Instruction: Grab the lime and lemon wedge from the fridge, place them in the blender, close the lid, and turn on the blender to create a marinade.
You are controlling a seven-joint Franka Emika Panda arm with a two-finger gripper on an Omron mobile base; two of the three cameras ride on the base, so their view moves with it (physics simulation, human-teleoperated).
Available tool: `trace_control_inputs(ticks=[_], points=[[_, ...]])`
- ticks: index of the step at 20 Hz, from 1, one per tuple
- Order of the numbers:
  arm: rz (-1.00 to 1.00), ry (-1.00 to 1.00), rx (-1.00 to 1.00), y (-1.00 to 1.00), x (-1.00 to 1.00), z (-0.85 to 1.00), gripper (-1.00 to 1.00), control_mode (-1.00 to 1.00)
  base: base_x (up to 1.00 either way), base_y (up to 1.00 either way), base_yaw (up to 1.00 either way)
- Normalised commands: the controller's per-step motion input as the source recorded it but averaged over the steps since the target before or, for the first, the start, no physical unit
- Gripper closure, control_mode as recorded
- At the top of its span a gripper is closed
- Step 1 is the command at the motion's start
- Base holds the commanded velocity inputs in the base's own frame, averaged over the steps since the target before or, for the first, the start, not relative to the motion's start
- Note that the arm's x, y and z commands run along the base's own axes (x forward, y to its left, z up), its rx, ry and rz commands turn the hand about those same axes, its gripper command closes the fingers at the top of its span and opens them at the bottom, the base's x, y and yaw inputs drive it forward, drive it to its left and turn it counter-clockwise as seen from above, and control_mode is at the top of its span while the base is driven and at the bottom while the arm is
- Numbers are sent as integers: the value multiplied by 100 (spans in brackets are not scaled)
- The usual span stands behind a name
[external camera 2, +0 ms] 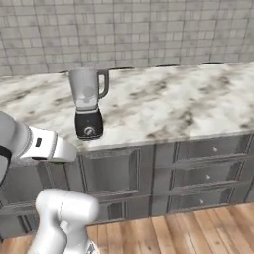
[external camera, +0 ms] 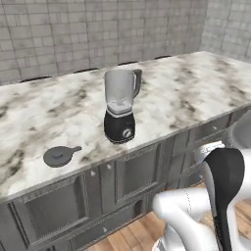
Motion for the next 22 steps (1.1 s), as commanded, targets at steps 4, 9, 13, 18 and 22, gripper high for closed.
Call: trace_control_inputs(ticks=[4, 9, 13, 18, 22], points=[[0, 0, 0, 0, 0, 0, 100, 100, 40, 4, 84], [0, 0, 0, 0, 0, 0, 100, 100, 60, 0, 51], [0, 0, 0, 0, 0, 0, 100, 100, 69, 2, 26], [0, 0, 0, 0, 0, 0, 100, 100, 56, 1, 12], [0, 0, 0, 0, 0, 0, 100, 100, 46, 0, 2]])
